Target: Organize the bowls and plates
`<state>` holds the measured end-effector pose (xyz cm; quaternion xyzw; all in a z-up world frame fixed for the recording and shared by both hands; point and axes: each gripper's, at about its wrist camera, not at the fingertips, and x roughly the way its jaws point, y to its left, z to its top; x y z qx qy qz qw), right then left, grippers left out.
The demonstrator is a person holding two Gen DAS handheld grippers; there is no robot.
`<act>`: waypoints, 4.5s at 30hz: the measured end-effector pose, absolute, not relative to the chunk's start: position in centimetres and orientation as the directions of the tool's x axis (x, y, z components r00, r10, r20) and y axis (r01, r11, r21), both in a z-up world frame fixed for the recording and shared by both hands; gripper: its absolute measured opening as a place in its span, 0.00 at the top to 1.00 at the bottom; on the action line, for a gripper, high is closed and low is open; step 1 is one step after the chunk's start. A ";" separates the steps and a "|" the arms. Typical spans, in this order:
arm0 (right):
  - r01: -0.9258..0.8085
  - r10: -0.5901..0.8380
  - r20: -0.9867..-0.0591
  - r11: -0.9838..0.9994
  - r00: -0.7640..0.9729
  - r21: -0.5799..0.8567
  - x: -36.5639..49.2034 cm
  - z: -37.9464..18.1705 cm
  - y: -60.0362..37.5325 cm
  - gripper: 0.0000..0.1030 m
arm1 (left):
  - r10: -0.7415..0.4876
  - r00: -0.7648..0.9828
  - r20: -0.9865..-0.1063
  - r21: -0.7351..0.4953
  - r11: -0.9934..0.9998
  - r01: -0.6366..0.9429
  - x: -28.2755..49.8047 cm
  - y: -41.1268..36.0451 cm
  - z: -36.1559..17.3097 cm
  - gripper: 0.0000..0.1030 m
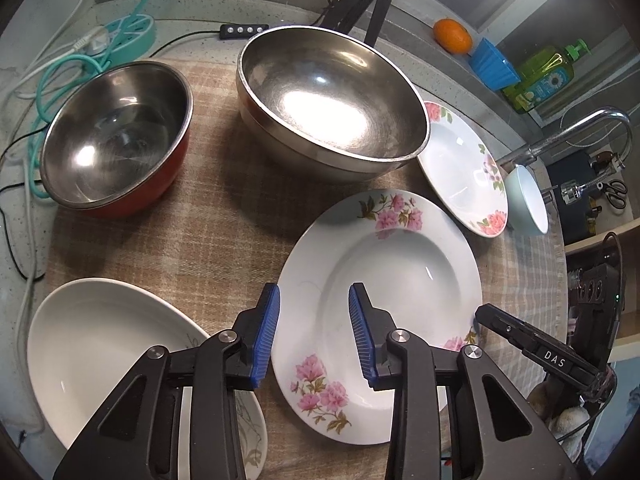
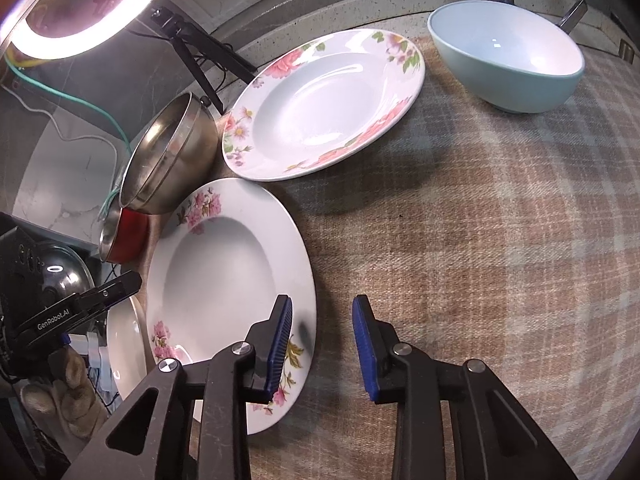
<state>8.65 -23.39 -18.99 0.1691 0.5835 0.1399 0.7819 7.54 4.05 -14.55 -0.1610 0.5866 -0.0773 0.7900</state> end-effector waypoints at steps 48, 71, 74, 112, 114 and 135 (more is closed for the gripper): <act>-0.015 0.419 -0.885 0.905 0.203 0.425 8.9 -19.4 -21.5 0.80 | -0.333 0.197 -0.922 -0.358 0.927 -0.109 7.2 4.1 -16.2 0.79; 0.026 0.369 -0.902 0.923 0.225 0.384 5.7 -18.9 -26.3 0.78 | -0.365 0.183 -0.913 -0.380 0.923 -0.057 4.3 0.1 -15.6 0.79; 0.033 0.361 -0.905 0.926 0.226 0.377 5.5 -18.9 -27.0 0.78 | -0.370 0.180 -0.911 -0.384 0.922 -0.049 4.0 -0.3 -15.6 0.79; 0.030 0.316 -0.921 0.943 0.226 0.331 4.6 -18.8 -27.4 0.76 | -0.357 0.150 -0.922 -0.361 0.932 -0.002 2.5 -2.0 -16.4 0.79; 0.031 0.317 -0.922 0.943 0.225 0.331 4.6 -18.8 -27.4 0.76 | -0.357 0.149 -0.922 -0.361 0.933 0.000 2.5 -1.9 -16.5 0.79; 0.020 0.291 -0.923 0.952 0.250 0.306 3.6 -18.5 -28.0 0.71 | -0.346 0.161 -0.924 -0.347 0.938 0.024 2.6 -1.8 -16.0 0.78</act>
